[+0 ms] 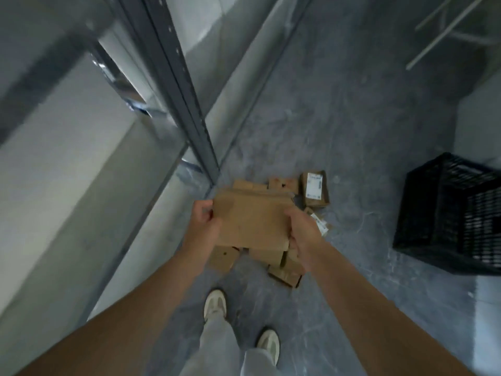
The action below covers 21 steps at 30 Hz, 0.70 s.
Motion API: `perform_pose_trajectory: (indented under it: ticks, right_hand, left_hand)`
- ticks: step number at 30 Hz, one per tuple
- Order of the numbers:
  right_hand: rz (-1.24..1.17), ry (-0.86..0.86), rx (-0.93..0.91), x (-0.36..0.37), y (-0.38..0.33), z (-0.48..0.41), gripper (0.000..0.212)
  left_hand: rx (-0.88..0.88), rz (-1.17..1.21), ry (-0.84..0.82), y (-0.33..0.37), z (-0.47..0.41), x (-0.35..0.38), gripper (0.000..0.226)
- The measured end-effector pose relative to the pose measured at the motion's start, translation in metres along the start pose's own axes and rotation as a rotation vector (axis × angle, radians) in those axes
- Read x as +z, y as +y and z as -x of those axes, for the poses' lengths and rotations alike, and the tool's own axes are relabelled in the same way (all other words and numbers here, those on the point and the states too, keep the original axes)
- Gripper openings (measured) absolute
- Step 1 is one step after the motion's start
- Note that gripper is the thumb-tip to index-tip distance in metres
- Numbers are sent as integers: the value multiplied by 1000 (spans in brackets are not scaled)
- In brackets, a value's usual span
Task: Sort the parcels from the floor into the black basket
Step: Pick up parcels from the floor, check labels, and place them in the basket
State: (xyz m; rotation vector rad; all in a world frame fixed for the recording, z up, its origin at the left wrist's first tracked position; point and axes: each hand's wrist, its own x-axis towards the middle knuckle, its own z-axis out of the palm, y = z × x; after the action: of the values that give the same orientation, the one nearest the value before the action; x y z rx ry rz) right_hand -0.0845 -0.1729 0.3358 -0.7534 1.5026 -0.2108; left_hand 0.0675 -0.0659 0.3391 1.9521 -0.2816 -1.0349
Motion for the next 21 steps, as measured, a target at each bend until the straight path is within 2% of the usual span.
perform_pose_trajectory:
  ticks: [2,8,9,11,13,18,21]
  right_hand:
    - [-15,21,-88,-5,-50,46,34]
    - [-36,-31,-452,-14,-169,187,38]
    - [-41,-52,-517,-14,-183,209,39]
    - [-24,-109,-624,-12,-207,248,39]
    - [-8,-164,-706,-10,-224,278,38]
    - [85,-272,-859,-3,-234,335,35]
    - [152,-352,-871,3,-230,360,23]
  left_hand:
    - [71,70,43,58,27,-15,31]
    - [339,203,186,213,123,-78,6]
    - [385,205,213,232,139,-90,10]
    - [460,218,274,264,172,-115,32]
    - [508,236,338,284,198,-137,45]
    - [603,263,412,299,255,-180,24]
    - [589,258,418,292,285,-200,29]
